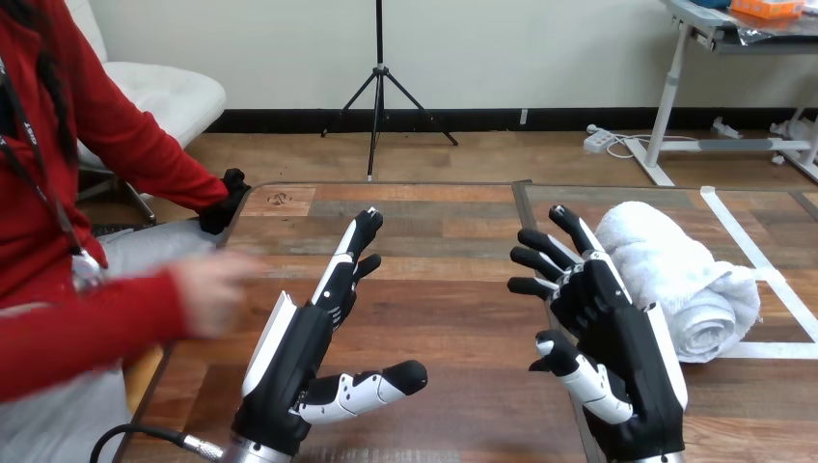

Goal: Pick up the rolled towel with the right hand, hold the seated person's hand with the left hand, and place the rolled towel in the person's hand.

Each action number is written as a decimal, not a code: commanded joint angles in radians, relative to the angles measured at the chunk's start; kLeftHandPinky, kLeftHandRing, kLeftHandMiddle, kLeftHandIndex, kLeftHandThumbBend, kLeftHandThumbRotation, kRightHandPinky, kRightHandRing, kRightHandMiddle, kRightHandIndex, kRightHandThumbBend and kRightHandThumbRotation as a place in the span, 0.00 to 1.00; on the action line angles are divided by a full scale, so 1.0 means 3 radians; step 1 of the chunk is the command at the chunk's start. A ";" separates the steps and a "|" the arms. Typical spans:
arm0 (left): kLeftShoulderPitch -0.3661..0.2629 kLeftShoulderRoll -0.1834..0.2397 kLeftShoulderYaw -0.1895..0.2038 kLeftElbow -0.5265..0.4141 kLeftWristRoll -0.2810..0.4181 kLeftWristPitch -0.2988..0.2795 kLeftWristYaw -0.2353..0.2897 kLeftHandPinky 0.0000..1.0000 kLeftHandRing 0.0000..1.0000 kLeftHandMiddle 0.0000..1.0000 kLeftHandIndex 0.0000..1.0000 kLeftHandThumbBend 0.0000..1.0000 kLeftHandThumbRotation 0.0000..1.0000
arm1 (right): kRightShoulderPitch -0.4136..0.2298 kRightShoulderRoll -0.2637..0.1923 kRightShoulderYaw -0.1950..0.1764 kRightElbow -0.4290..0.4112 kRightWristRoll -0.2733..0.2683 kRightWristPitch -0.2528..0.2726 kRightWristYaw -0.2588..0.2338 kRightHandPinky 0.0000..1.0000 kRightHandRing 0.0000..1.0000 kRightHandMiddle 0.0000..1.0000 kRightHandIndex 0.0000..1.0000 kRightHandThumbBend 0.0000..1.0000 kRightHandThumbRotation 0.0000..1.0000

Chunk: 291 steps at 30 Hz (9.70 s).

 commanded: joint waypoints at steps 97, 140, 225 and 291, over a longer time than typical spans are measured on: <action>-0.0142 -0.0058 0.0039 -0.0106 -0.0032 -0.0046 0.0057 0.93 1.00 1.00 1.00 1.00 0.59 | -0.1520 -0.1531 -0.0733 -0.1064 -0.1233 0.2223 -0.1391 0.72 0.85 0.87 0.94 1.00 0.54; -0.0116 -0.0045 0.0036 -0.0098 0.0000 -0.0088 0.0060 0.93 1.00 1.00 1.00 1.00 0.60 | -0.3159 -0.1962 0.0115 0.0924 -0.2107 0.3457 -0.1186 0.43 0.56 0.66 0.92 1.00 0.57; 0.0285 0.0053 0.0112 -0.0435 0.0083 -0.0278 0.0145 0.94 1.00 1.00 1.00 1.00 0.66 | -0.3521 -0.1499 0.1094 0.2651 -0.2582 0.3933 -0.1330 0.39 0.53 0.62 0.76 1.00 0.80; 0.0951 0.0351 -0.0113 -0.1224 -0.0558 -0.0287 -0.0112 0.99 1.00 1.00 1.00 1.00 0.68 | -0.2949 -0.1143 0.1097 0.2708 -0.2469 0.3956 -0.1602 0.58 0.88 0.89 0.92 1.00 0.78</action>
